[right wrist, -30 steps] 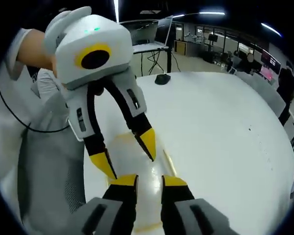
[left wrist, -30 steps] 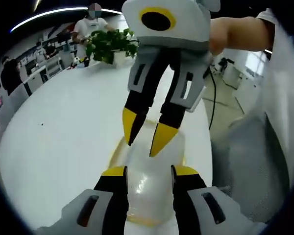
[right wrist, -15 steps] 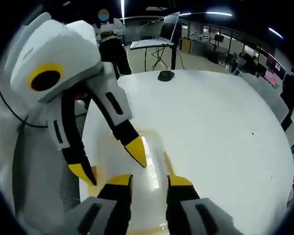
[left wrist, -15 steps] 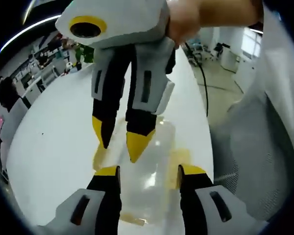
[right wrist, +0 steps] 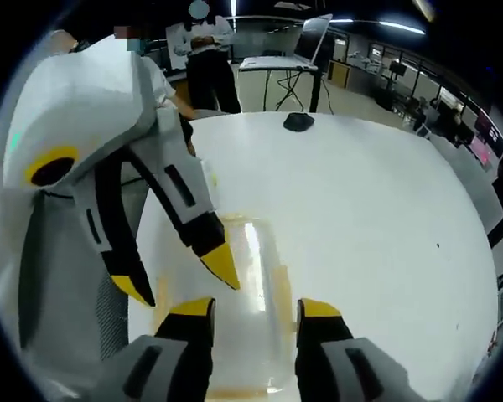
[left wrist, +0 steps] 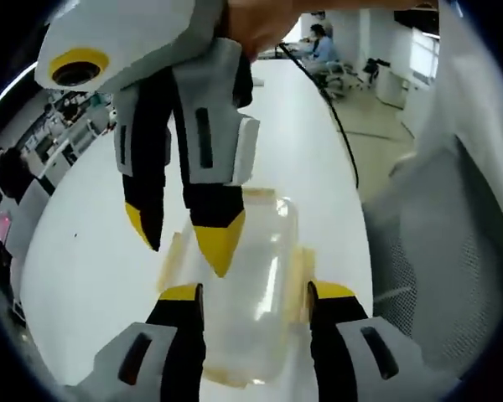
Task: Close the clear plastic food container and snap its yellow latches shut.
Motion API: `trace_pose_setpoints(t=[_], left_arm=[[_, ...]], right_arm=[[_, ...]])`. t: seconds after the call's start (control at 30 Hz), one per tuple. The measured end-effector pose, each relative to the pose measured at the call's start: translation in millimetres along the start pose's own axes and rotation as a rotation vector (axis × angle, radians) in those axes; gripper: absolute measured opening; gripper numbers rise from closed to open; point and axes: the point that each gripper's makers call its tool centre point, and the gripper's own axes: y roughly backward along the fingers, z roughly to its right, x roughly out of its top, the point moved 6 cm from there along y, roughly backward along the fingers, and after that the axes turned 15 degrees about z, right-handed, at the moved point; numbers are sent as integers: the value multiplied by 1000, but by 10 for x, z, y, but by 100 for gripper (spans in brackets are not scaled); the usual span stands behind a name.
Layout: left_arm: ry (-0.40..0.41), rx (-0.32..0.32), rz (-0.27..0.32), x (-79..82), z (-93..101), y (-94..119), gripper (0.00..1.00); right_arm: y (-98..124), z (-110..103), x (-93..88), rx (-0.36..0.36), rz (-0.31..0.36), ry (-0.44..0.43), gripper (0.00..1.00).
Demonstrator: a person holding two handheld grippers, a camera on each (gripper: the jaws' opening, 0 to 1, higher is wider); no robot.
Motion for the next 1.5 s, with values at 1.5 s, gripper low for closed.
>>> trace_pose_setpoints(t=[1.5], left_arm=[[-150, 3, -94, 6, -6, -153, 47]], right_arm=[[-207, 73, -12, 245, -244, -38, 36]])
